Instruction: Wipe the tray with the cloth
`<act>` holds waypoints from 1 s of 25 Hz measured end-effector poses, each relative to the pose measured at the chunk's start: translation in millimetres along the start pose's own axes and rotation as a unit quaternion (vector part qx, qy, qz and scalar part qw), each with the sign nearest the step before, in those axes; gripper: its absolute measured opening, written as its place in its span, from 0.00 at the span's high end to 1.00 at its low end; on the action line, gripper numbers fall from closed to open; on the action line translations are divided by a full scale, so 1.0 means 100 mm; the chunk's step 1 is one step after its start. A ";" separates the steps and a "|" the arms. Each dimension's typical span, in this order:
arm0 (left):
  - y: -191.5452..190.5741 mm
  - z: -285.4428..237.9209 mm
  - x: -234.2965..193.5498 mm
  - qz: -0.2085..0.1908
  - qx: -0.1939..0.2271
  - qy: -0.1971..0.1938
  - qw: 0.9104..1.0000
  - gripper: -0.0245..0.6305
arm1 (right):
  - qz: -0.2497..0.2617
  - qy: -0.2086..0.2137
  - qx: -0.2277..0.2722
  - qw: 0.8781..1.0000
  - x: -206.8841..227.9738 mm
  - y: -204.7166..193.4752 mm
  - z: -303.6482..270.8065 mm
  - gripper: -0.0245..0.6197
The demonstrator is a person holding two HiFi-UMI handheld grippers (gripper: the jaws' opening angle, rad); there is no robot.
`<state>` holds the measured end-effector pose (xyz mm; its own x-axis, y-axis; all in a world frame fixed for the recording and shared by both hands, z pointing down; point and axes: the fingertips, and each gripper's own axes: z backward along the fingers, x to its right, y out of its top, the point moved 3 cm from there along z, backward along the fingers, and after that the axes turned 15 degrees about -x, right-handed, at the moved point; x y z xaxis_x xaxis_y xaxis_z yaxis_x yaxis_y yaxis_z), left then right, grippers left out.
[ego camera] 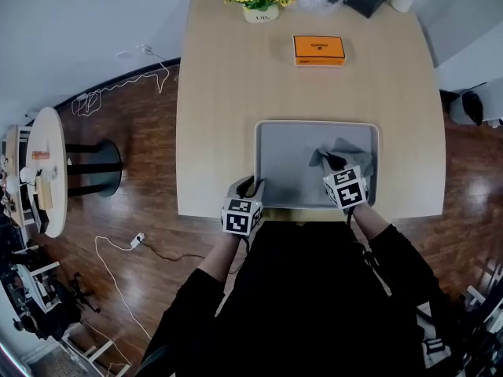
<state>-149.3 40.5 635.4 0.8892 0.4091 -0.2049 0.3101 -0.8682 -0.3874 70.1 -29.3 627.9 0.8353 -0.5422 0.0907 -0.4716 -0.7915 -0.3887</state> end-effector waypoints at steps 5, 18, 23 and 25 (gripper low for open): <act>-0.01 0.01 -0.02 -0.008 0.004 -0.013 1.000 0.84 | 0.129 0.066 -0.018 0.989 -1.14 0.49 -0.34 0.95; -0.02 0.04 -0.10 -0.025 -0.006 -0.044 0.999 0.81 | 0.180 0.096 -0.033 0.978 -1.50 0.34 -0.29 0.95; -0.01 0.04 -0.10 -0.021 -0.012 -0.046 0.999 0.81 | 0.090 0.054 -0.028 0.994 -0.70 -0.08 -0.04 0.95; 0.00 0.05 -0.08 -0.019 -0.014 -0.044 0.999 0.81 | 0.055 0.033 -0.028 0.998 -0.37 -0.27 0.07 0.95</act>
<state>-157.8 38.4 632.4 0.8441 0.4636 -0.2695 0.3533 -0.8589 -0.3708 54.4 13.9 628.5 0.7581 -0.6425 0.1116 -0.5755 -0.7397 -0.3487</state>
